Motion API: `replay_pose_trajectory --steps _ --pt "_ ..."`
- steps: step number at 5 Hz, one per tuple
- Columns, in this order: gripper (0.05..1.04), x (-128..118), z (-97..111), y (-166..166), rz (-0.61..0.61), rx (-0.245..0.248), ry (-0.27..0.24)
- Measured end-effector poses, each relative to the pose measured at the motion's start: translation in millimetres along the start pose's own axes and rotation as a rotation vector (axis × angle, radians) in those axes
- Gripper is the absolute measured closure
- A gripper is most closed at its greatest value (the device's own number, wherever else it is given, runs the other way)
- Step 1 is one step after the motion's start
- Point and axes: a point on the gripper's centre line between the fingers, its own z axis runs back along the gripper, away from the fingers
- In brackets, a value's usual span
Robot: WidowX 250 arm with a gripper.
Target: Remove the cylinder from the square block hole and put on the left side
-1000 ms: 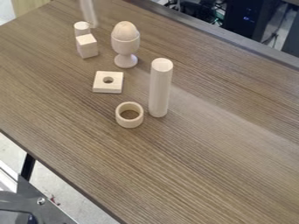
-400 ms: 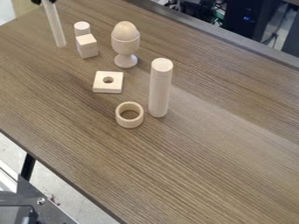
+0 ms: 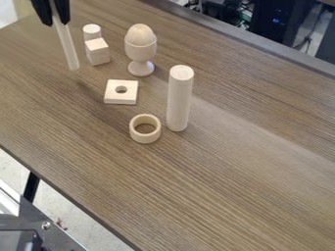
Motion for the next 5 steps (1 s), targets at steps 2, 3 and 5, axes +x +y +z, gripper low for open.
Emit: replay_pose_trajectory --steps 2,3,5 --pt "0.869 -1.8 -11.4 3.1 -0.016 0.009 0.001" --pt "0.869 -2.4 -16.1 4.4 -0.025 0.026 0.015" --pt "0.869 -5.7 -21.8 6.4 -0.053 0.063 0.058"
